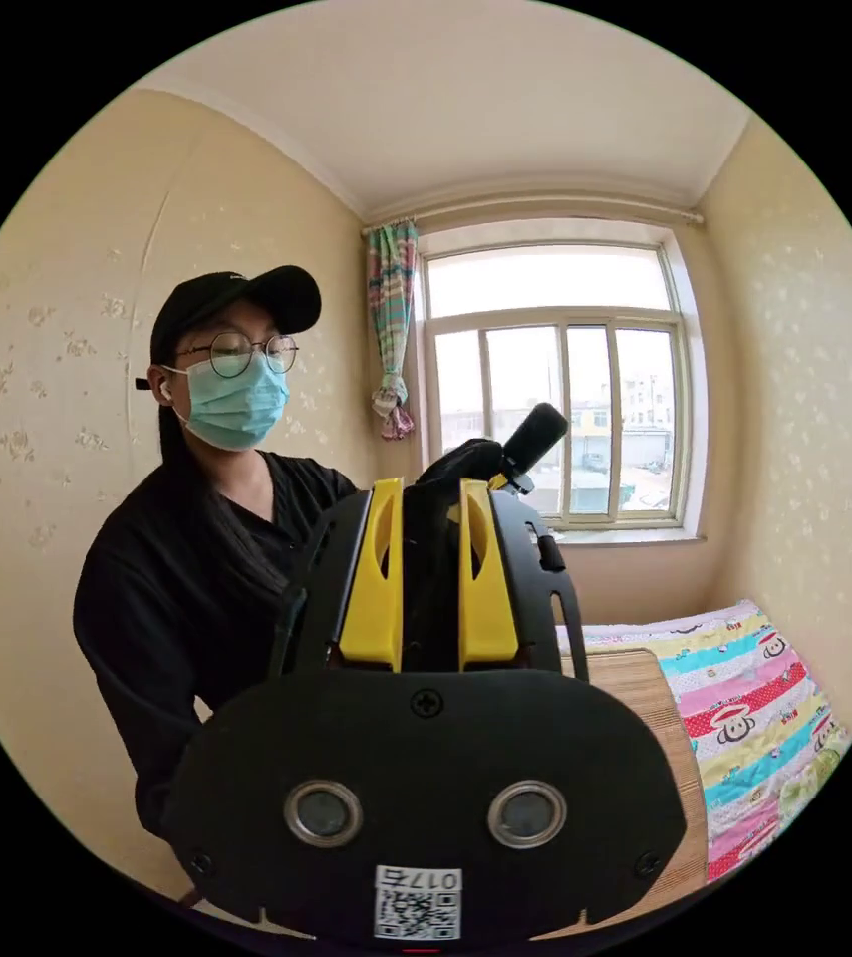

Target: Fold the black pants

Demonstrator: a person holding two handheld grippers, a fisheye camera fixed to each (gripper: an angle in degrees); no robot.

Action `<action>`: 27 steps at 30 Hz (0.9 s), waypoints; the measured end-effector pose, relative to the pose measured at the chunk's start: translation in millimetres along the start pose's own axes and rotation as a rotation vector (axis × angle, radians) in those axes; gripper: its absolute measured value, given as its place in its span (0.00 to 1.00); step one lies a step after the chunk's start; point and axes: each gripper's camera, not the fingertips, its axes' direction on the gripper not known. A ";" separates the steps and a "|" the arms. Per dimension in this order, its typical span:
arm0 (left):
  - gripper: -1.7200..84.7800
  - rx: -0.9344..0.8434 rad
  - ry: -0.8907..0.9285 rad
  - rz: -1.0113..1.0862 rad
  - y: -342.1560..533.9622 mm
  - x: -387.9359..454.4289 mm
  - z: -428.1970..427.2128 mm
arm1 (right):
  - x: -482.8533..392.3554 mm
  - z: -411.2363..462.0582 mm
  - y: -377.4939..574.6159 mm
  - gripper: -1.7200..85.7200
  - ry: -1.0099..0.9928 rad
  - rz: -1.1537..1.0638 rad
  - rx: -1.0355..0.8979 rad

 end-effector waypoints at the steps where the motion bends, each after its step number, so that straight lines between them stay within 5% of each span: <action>1: 0.08 0.014 0.025 -0.014 -1.7 -4.8 1.0 | -12.4 -5.9 3.0 0.13 0.068 0.001 0.017; 6: 0.08 0.163 -0.006 -0.096 -18.3 -18.5 3.6 | -138.2 32.3 47.8 0.18 0.674 0.068 0.080; 12: 0.08 0.263 -0.118 -0.239 -68.0 -31.3 7.1 | -202.7 163.9 63.9 0.22 0.983 -0.008 0.095; 16: 0.08 0.335 -0.185 -0.293 -95.7 -37.8 7.9 | -189.3 220.8 44.2 0.24 0.981 0.023 0.094; 22: 0.08 0.478 -0.342 -0.313 -107.5 -31.3 17.9 | -125.8 309.5 1.2 0.25 1.362 0.007 -0.003; 27: 0.08 0.591 -0.406 -0.333 -91.4 -31.0 -0.2 | -60.3 342.7 -5.4 0.10 1.738 -0.098 -0.223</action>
